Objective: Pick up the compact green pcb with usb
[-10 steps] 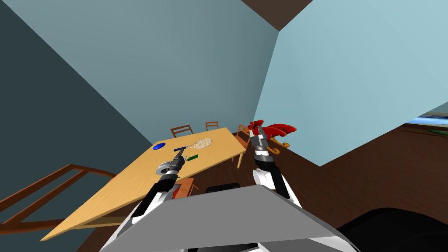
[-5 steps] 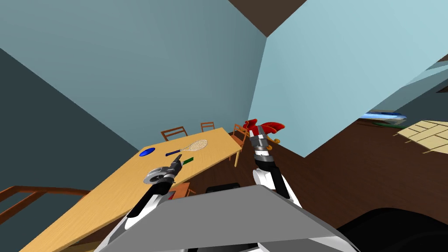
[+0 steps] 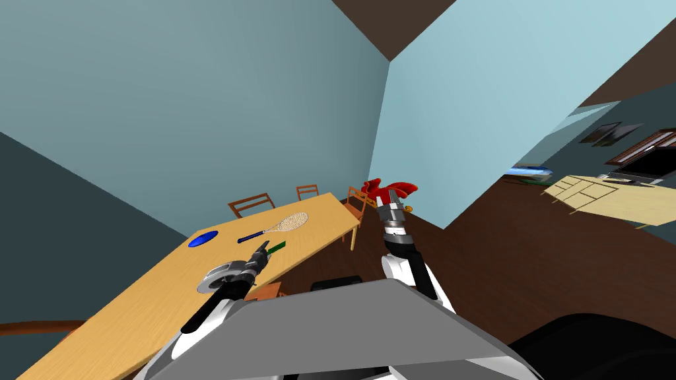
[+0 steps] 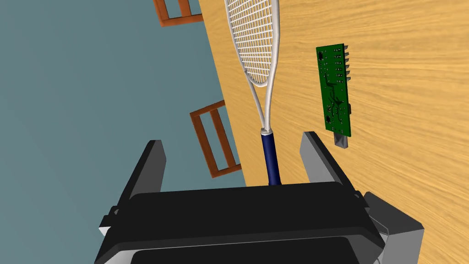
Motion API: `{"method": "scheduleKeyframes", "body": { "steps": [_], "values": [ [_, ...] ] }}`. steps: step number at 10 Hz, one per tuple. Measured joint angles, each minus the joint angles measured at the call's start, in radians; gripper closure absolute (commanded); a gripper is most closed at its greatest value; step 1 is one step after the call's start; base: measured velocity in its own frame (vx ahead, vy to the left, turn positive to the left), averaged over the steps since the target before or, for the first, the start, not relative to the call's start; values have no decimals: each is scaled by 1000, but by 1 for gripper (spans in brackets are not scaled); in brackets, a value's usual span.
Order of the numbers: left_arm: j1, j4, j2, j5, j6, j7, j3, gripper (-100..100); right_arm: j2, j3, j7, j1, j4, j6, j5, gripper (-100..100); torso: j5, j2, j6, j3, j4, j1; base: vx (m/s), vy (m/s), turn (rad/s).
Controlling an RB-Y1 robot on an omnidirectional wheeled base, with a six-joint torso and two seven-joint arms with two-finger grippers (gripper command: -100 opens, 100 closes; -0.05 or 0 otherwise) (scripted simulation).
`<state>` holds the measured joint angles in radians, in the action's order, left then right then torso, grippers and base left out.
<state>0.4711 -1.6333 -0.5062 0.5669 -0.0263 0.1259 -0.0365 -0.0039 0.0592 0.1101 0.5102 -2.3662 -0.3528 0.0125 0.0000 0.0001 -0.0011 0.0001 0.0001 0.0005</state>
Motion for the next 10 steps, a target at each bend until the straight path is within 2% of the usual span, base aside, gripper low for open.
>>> {"method": "scheduleKeyframes", "body": {
  "steps": [1,5,6,7,8,9,10],
  "values": [
    [-3,16,-10,23,27,0,-11,-100,0,0,0,0,0,0,0,0,0,0,1,0,0,0,3,-3,-169],
    [-1,124,-86,123,88,-18,-21,-100,0,0,0,0,0,0,0,0,0,0,1,0,0,0,5,-3,-205],
    [6,128,-84,133,118,-16,-37,-100,0,0,0,0,0,0,0,0,0,0,0,0,0,0,2,2,41],
    [-3,149,-83,136,125,-14,-35,-100,0,0,0,0,0,0,0,0,0,0,0,0,0,0,4,-8,-217],
    [-20,182,-98,161,140,-15,-35,-100,0,0,0,0,0,0,0,0,0,0,1,0,0,0,6,1,-192],
    [-20,225,-120,188,134,-19,-21,-100,0,0,0,0,0,0,0,0,0,0,0,0,0,0,7,1,-260],
    [-22,251,-117,202,160,-18,-40,-100,0,0,0,0,0,0,0,0,0,0,1,0,0,0,6,6,-140]
  ]
}}
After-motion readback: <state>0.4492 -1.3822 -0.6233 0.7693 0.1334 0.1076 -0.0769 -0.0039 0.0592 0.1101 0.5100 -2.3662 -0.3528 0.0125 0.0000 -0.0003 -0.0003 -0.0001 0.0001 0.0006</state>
